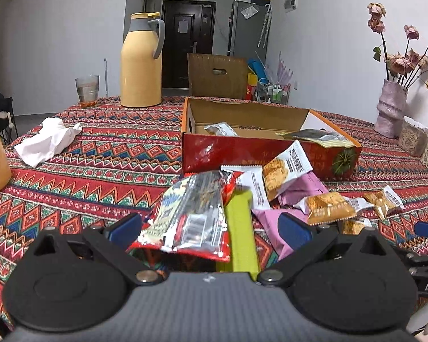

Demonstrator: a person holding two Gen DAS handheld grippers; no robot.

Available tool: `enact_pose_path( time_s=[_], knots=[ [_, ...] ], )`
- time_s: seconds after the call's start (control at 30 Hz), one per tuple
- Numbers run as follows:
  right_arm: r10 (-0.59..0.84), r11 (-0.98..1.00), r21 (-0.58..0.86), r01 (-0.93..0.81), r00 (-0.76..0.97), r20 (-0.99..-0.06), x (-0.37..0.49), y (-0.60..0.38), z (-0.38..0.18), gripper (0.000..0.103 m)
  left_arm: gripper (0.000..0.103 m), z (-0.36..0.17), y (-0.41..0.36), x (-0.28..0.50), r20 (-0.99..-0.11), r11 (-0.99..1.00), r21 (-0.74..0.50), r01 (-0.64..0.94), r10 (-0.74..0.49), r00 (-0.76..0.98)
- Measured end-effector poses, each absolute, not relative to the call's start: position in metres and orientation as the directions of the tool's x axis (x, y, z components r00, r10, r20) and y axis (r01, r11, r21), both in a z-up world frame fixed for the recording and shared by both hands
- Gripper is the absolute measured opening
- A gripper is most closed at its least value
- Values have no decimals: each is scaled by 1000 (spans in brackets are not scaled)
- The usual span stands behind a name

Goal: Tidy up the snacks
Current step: 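Grasp the white cracker packet with the right gripper and lift it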

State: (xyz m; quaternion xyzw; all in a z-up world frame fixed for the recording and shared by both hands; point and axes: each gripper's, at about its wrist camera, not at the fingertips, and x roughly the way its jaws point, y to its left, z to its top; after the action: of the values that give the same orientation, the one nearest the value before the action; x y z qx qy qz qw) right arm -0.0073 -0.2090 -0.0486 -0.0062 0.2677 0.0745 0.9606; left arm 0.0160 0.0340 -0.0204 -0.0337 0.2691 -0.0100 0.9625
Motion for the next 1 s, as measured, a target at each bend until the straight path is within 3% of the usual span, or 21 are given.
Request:
enact_pose_path(
  time_s=[0.13,0.37,0.63,0.67,0.7,1.0],
  knots=[
    [136,988,9,-153,842,-522,-14,-203,-57,100,103,-22,36,14,-524,997,-74,0,-39,851],
    [134,987,-4,-162,830,-541,-19,-195,-71,80,103,-26,39,11,-533,997,-83,-2,-42,845],
    [151,984,4,-175,835,-529,-23,-193,-73,72,103,-30,43,10,-540,996,-94,-8,-44,840],
    [157,984,7,-180,833,-530,-23,-193,-73,67,103,-30,43,10,-542,995,-95,-10,-43,840],
    [164,982,13,-186,829,-535,-23,-193,-73,51,103,-31,44,10,-543,995,-96,-13,-41,838],
    [188,980,41,-197,820,-540,-22,-195,-75,25,103,-32,49,10,-547,994,-104,-25,-36,836]
  ],
)
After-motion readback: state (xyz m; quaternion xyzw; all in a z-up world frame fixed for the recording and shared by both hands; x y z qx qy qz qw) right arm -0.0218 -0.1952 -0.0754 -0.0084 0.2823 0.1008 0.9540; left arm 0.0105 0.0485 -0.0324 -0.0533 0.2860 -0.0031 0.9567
